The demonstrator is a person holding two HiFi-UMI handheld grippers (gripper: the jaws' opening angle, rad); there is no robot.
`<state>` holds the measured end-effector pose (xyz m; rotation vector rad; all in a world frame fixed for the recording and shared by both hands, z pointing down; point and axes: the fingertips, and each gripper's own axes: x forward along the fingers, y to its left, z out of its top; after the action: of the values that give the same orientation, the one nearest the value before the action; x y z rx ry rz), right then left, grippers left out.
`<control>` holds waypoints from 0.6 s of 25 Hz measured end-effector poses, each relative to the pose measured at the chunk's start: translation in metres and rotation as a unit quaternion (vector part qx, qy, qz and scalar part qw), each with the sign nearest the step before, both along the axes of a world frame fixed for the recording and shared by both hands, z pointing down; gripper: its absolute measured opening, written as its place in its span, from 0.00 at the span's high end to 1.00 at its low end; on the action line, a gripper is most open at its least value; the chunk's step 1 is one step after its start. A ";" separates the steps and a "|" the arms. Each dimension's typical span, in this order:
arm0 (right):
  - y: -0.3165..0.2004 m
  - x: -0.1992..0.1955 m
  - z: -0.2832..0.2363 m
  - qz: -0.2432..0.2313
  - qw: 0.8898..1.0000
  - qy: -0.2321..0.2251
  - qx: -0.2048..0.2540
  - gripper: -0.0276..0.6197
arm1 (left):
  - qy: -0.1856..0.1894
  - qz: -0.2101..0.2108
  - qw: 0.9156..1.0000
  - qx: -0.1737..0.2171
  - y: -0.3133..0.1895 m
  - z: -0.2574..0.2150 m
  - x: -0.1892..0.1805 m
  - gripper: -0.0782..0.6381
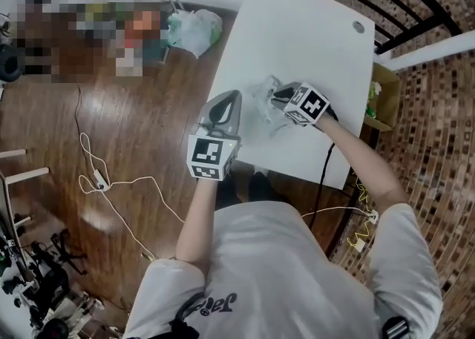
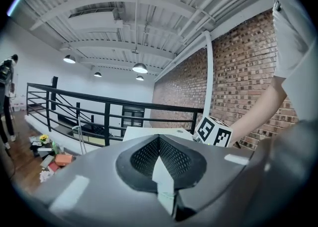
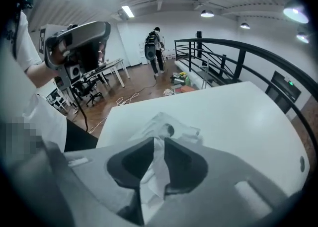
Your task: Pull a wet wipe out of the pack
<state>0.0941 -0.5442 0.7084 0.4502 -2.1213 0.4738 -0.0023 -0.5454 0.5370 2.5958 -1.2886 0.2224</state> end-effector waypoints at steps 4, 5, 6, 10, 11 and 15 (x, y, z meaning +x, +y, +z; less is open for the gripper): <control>0.001 0.002 0.002 0.019 1.000 -0.008 -0.010 0.97 | -0.002 0.000 1.000 -0.003 0.004 0.003 -0.001 0.87; 0.002 0.002 0.000 0.016 1.000 -0.008 -0.009 0.97 | -0.001 0.001 1.000 -0.004 0.005 0.004 -0.002 0.87; 0.003 0.002 -0.004 0.011 1.000 -0.009 -0.008 0.97 | -0.001 0.002 1.000 -0.005 0.005 0.004 -0.002 0.87; 0.010 -0.002 -0.023 -0.010 1.000 -0.009 0.006 0.97 | 0.002 0.011 1.000 -0.003 0.010 -0.001 -0.001 0.87; 0.012 -0.003 -0.028 -0.015 1.000 -0.008 0.012 0.97 | 0.003 0.014 1.000 -0.001 0.012 -0.003 0.001 0.87; 0.021 -0.002 -0.047 -0.015 0.999 -0.011 0.031 0.97 | 0.005 0.028 1.000 0.004 0.021 -0.015 0.009 0.87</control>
<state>0.0918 -0.5234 0.6619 0.4508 -2.1654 0.3987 0.0070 -0.5244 0.5222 2.6397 -1.2168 0.2145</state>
